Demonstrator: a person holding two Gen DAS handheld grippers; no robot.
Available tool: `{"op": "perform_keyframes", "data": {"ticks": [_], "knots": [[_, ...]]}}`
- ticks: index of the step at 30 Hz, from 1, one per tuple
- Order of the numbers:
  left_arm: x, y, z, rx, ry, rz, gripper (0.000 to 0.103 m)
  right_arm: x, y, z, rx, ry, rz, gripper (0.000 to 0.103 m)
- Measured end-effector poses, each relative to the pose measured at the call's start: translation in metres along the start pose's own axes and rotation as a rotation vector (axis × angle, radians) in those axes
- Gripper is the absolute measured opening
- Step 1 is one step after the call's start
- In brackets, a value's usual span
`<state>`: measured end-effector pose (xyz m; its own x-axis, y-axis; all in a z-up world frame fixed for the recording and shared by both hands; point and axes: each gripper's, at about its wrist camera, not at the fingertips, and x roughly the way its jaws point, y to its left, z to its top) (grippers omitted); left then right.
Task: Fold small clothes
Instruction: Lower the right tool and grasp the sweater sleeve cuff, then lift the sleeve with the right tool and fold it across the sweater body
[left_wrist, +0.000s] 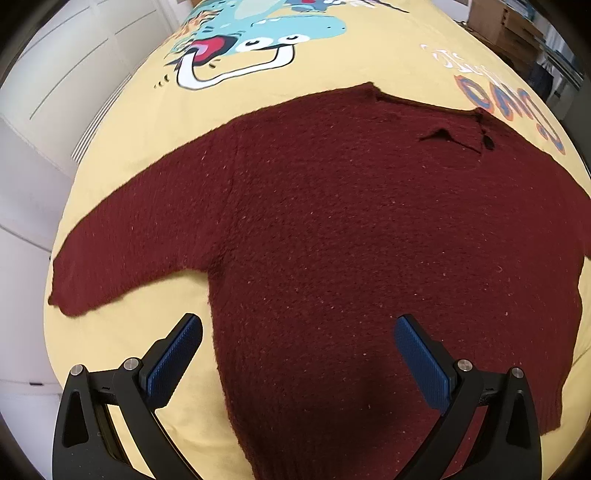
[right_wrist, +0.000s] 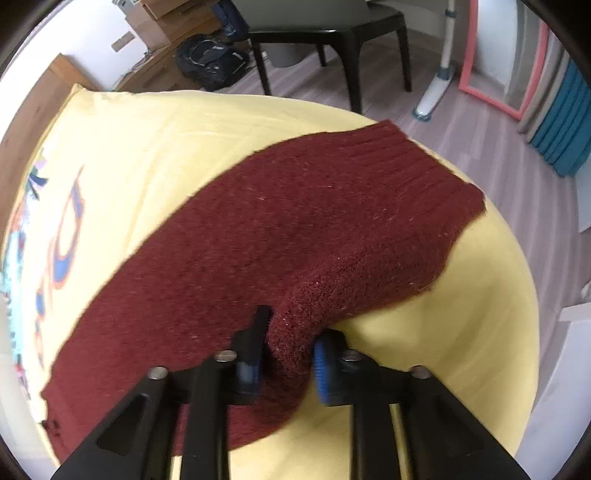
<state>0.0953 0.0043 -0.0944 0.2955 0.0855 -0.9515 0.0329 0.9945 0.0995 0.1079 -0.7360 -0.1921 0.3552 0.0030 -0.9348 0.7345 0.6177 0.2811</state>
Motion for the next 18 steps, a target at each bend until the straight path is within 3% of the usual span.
{"op": "perform_keyframes", "data": {"ticks": [7, 12, 18], "knots": [[0.006, 0.003, -0.005, 0.02, 0.018, 0.027, 0.102, -0.055, 0.047, -0.013, -0.15, -0.091, 0.064, 0.015], [0.007, 0.008, -0.008, 0.018, 0.024, -0.026, 0.102, -0.108, 0.115, -0.033, -0.319, -0.149, 0.15, 0.015], [-0.001, 0.019, -0.006, 0.003, -0.029, -0.018, 0.102, -0.159, 0.21, -0.075, -0.479, -0.192, 0.261, 0.015]]}}
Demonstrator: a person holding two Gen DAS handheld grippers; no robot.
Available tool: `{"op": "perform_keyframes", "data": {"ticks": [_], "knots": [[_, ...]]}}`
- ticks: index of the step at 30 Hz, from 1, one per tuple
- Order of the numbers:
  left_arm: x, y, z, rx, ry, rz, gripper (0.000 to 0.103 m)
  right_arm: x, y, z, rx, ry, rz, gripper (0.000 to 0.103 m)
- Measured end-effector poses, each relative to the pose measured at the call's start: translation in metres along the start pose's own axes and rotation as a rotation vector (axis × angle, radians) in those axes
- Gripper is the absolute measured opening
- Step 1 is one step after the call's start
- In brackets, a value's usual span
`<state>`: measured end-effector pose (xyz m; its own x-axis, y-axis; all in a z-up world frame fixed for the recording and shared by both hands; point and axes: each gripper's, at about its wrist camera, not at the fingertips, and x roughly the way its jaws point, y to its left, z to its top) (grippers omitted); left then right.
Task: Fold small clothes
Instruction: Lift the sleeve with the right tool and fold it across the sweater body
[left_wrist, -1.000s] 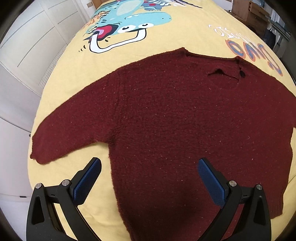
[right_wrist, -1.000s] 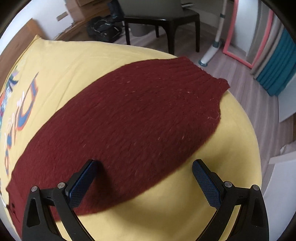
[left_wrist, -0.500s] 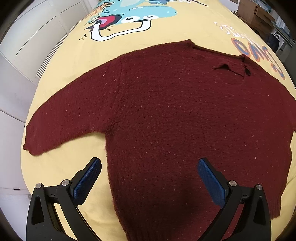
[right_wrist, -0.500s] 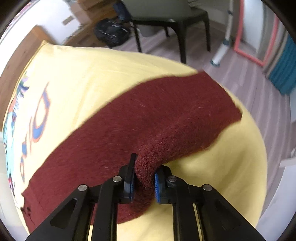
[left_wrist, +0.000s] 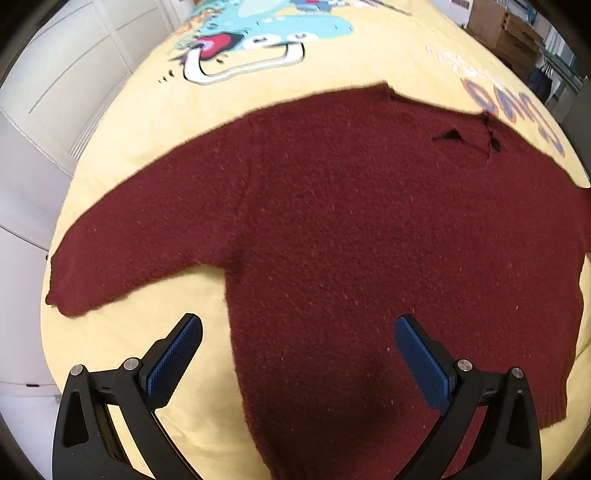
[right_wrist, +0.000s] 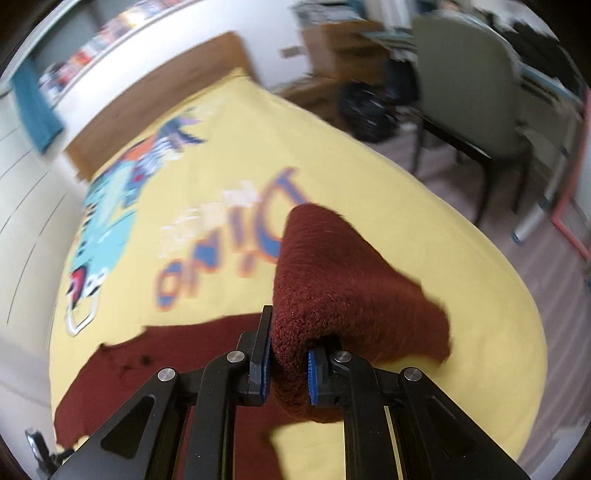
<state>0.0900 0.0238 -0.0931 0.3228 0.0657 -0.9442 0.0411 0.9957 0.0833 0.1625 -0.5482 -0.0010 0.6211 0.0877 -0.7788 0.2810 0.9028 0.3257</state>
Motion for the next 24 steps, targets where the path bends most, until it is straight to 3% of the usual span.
{"op": "perform_keyframes", "data": {"ticks": [8, 14, 20, 24], "knots": [[-0.002, 0.014, 0.008, -0.023, -0.036, -0.012, 0.102, 0.017, 0.128, -0.017, -0.139, 0.055, 0.167, 0.015], [0.002, 0.026, 0.014, -0.033, -0.045, -0.007, 0.102, 0.047, 0.22, -0.057, -0.268, 0.156, 0.242, 0.015], [0.007, 0.038, 0.016, -0.064, -0.04, -0.016, 0.102, 0.085, 0.269, -0.115, -0.345, 0.268, 0.275, 0.015], [0.015, 0.039, 0.015, -0.055, -0.021, -0.009, 0.102, 0.113, 0.275, -0.16, -0.367, 0.363, 0.257, 0.015]]}}
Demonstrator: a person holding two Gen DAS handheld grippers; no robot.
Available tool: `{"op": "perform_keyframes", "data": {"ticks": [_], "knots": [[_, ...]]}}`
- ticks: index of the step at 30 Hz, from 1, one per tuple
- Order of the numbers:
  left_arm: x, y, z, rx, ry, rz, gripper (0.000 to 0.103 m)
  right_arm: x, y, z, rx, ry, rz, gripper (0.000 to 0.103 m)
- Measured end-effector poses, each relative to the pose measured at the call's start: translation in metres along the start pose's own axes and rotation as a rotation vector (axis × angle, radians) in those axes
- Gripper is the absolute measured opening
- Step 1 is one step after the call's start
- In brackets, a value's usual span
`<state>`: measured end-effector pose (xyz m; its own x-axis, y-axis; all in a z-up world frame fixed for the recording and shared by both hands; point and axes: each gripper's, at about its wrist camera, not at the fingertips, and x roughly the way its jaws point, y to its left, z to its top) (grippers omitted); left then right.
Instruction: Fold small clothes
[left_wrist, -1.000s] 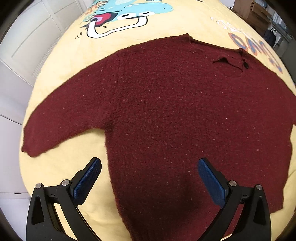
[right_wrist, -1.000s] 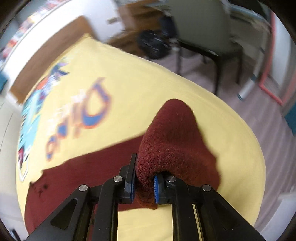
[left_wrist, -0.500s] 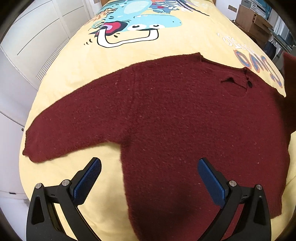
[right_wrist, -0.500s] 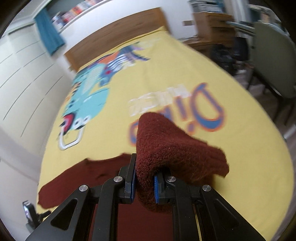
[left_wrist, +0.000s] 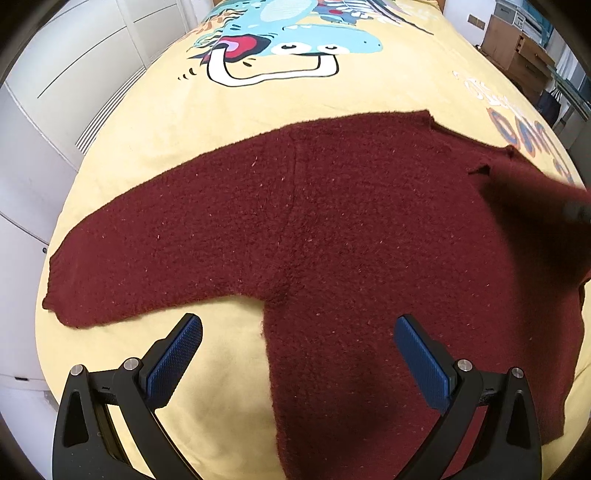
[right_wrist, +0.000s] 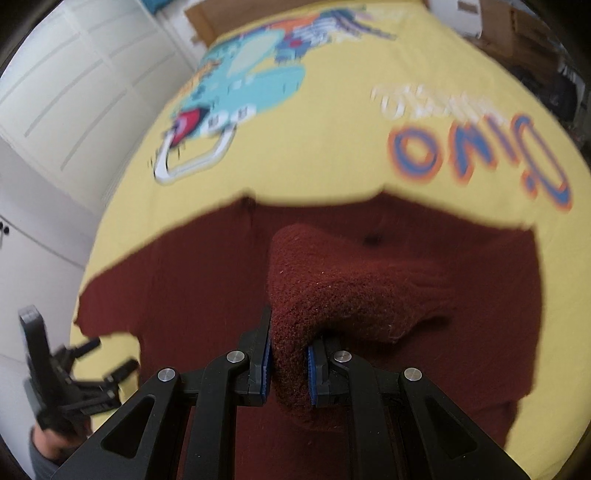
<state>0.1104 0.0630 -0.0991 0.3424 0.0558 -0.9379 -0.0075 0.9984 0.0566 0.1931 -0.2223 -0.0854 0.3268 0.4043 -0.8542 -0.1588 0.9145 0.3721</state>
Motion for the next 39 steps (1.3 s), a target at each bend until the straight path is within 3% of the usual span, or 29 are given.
{"op": "perform_keyframes", "data": {"ticks": [7, 10, 11, 12, 14, 18, 21, 26, 29, 35, 39], "knots": [[0.006, 0.007, -0.007, -0.014, 0.025, -0.008, 0.102, 0.053, 0.01, -0.033, -0.069, 0.118, -0.104, 0.018], [0.004, 0.008, -0.008, -0.021, 0.025, -0.01, 0.102, 0.06, 0.012, -0.036, -0.1, 0.132, -0.154, 0.027], [0.003, 0.008, -0.007, -0.022, 0.024, -0.009, 0.102, 0.063, 0.013, -0.037, -0.111, 0.143, -0.169, 0.039], [0.002, 0.009, -0.007, -0.022, 0.022, -0.005, 0.102, 0.066, 0.014, -0.037, -0.118, 0.153, -0.179, 0.06], [-0.001, 0.009, -0.006, -0.02, 0.017, 0.0, 0.102, 0.067, 0.014, -0.037, -0.126, 0.154, -0.185, 0.083], [-0.007, 0.009, -0.005, -0.015, 0.01, 0.0, 0.102, 0.066, 0.014, -0.039, -0.164, 0.173, -0.231, 0.084], [-0.01, 0.004, -0.004, 0.016, 0.0, 0.011, 0.102, 0.059, 0.006, -0.041, -0.159, 0.198, -0.218, 0.086], [-0.014, -0.012, 0.0, 0.066, -0.012, -0.005, 0.102, 0.03, -0.023, -0.049, -0.123, 0.17, -0.201, 0.086], [-0.017, -0.028, 0.003, 0.106, -0.021, -0.019, 0.102, 0.013, -0.04, -0.061, -0.118, 0.145, -0.256, 0.086], [-0.023, -0.086, 0.016, 0.24, -0.057, -0.074, 0.102, -0.011, -0.089, -0.072, -0.022, 0.12, -0.329, 0.086], [-0.023, -0.136, 0.026, 0.35, -0.072, -0.104, 0.102, -0.025, -0.115, -0.087, 0.055, 0.112, -0.323, 0.086]]}}
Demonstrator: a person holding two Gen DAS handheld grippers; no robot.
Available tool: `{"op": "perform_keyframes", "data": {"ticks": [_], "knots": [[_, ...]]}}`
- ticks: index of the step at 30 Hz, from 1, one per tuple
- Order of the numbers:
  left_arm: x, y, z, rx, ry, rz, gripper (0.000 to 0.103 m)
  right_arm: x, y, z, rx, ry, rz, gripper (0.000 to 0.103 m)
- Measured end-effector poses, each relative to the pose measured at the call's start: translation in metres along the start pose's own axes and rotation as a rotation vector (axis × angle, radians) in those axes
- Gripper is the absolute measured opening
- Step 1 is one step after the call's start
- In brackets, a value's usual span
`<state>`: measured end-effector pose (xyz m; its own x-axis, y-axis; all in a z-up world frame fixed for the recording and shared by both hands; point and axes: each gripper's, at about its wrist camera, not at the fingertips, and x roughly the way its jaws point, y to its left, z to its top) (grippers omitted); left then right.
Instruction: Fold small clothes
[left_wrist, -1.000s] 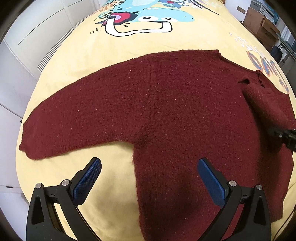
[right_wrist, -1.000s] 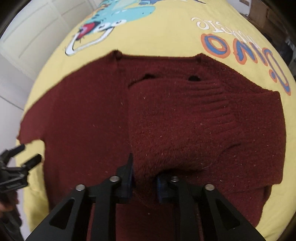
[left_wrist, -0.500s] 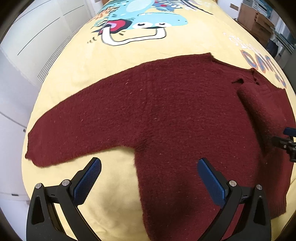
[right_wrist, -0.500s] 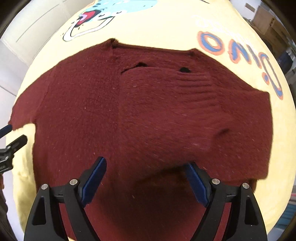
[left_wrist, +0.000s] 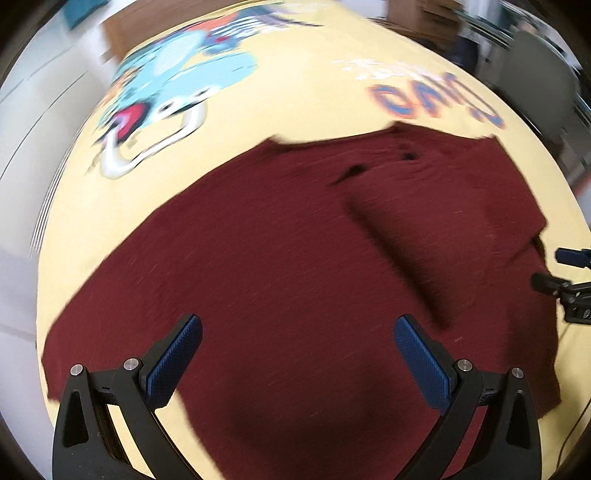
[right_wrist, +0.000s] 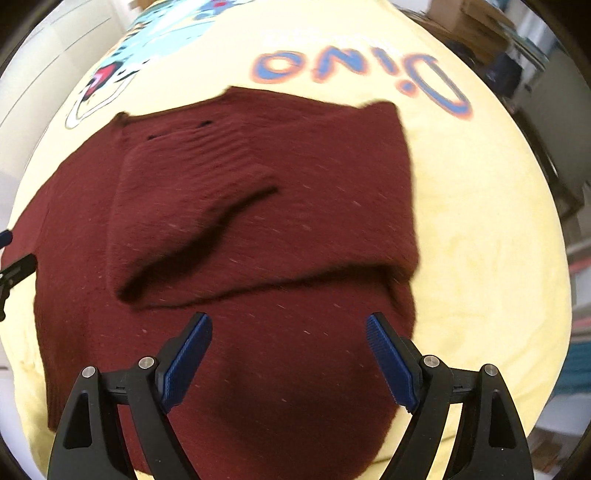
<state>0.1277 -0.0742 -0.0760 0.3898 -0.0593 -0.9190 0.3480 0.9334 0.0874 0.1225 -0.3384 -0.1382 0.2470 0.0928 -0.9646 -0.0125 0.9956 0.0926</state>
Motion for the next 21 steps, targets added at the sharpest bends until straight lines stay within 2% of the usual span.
{"op": "perform_keyframes", "data": {"ticks": [7, 15, 18, 21], "knots": [[0.029, -0.076, 0.037, 0.176, 0.019, -0.021, 0.102, 0.005, -0.025, -0.019, 0.067, 0.014, 0.012, 0.086], [0.066, -0.128, 0.056, 0.277, 0.07, -0.012, 0.102, 0.008, -0.047, -0.028, 0.111, 0.021, 0.033, 0.086], [0.081, -0.137, 0.06, 0.301, 0.101, 0.03, 0.102, 0.01, -0.049, -0.031, 0.116, 0.028, 0.037, 0.086], [0.097, -0.139, 0.063, 0.32, 0.13, 0.103, 0.102, 0.011, -0.053, -0.035, 0.116, 0.034, 0.041, 0.086]]}}
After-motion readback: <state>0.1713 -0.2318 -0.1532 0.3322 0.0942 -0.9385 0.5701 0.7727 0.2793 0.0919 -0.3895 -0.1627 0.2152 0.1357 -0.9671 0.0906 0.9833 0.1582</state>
